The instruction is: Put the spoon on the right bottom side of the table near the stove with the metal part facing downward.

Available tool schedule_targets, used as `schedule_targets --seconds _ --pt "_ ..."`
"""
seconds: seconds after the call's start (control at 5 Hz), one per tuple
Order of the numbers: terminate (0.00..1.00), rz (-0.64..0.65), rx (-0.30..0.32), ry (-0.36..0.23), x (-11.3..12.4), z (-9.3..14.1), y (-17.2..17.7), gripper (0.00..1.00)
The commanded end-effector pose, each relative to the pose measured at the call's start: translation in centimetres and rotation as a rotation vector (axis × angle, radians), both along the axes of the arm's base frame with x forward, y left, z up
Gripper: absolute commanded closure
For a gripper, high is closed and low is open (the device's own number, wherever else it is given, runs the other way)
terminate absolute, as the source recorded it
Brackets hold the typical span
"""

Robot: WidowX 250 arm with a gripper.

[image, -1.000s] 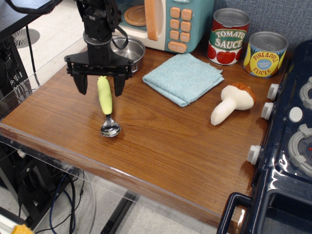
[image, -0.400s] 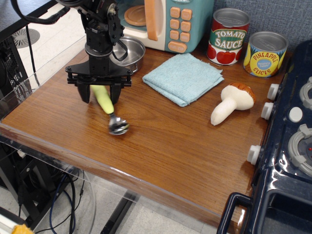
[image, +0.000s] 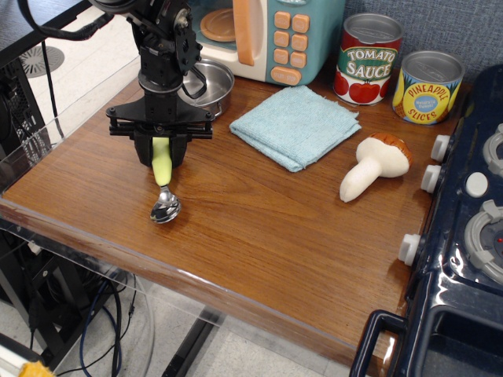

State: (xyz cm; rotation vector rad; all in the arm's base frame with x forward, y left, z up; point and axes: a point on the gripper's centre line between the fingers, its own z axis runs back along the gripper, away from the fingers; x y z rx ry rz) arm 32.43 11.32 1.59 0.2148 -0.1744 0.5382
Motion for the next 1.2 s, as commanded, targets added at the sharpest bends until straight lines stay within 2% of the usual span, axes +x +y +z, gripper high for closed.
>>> schedule_targets --seconds 0.0,0.2,0.4,0.6,1.0 --pt "0.00 0.006 0.012 -0.065 -0.3 2.9 0.4 1.00" --pt "0.00 0.018 0.025 -0.114 -1.0 4.7 0.6 1.00" --pt "0.00 -0.010 0.020 -0.134 -1.3 5.8 0.0 1.00" --pt "0.00 -0.061 -0.001 -0.172 -1.2 7.1 -1.7 1.00" --pt "0.00 -0.335 -0.105 -0.244 -0.1 9.2 -9.6 1.00"
